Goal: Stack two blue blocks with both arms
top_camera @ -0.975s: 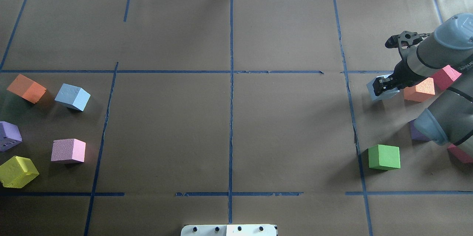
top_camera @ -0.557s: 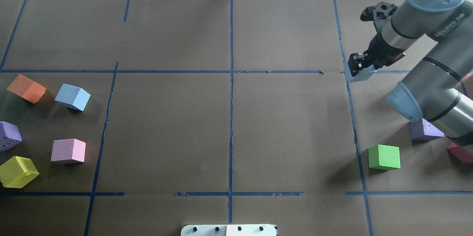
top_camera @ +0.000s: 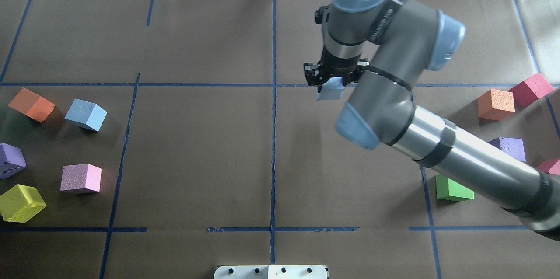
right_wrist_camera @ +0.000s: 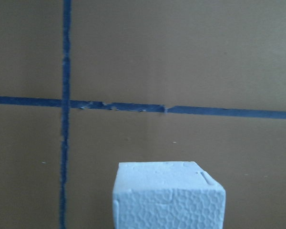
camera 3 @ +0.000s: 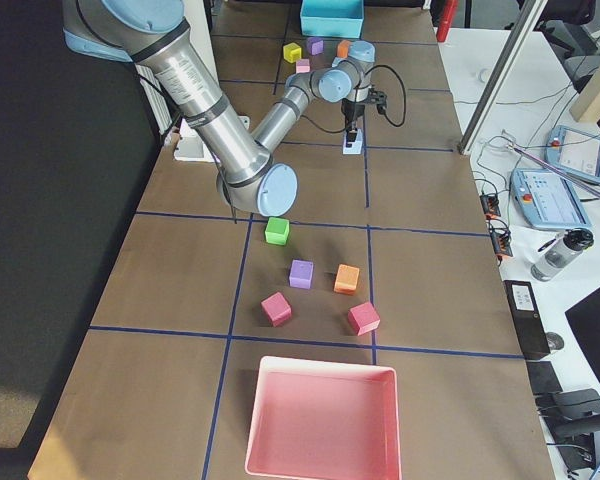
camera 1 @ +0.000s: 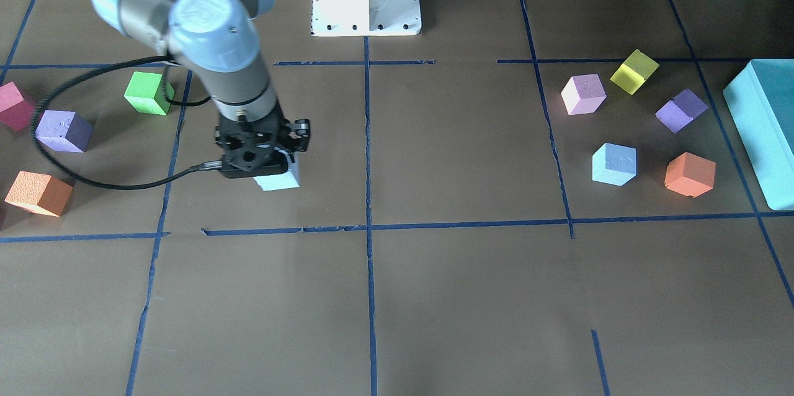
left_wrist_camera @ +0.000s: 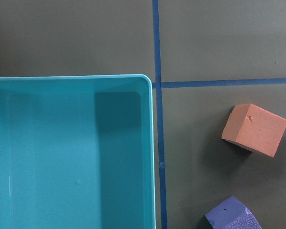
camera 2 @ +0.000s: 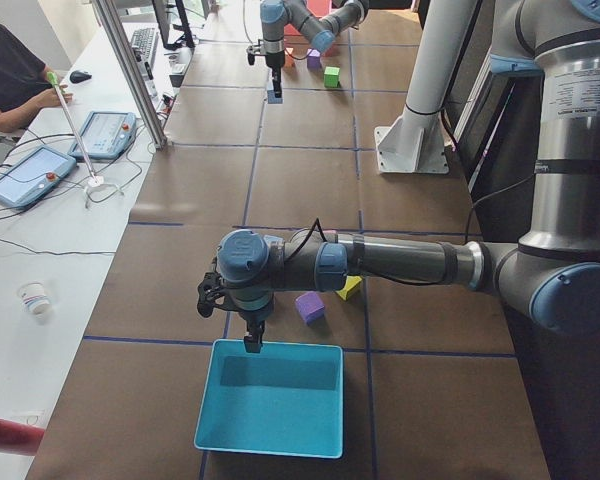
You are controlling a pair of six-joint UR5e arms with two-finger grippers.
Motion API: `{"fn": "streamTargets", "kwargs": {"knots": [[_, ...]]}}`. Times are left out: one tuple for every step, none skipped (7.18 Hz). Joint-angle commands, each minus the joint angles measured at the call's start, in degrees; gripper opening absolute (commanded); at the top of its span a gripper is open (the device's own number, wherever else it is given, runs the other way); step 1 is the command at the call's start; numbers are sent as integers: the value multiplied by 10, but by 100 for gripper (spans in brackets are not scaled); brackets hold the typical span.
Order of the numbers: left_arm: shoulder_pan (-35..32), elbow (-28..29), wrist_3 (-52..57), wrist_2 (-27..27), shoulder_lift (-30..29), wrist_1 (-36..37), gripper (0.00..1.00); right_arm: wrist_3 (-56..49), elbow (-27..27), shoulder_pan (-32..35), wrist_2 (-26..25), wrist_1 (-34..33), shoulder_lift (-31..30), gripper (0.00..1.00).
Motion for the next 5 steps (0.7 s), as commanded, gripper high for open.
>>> {"fn": "streamTargets", "kwargs": {"knots": [[0, 1, 1, 0, 0, 1, 100, 101, -140, -58, -32, 68, 90, 2], [0, 1, 1, 0, 0, 1, 100, 120, -162, -70, -39, 90, 91, 2], [0, 1, 1, 0, 0, 1, 100, 123, -167, -77, -48, 90, 92, 4], [-1, 1, 1, -1, 0, 1, 100, 136, -168, -83, -49, 91, 92, 5], [0, 1, 1, -1, 0, 1, 100, 138, -172, -86, -49, 92, 93, 8]]}}
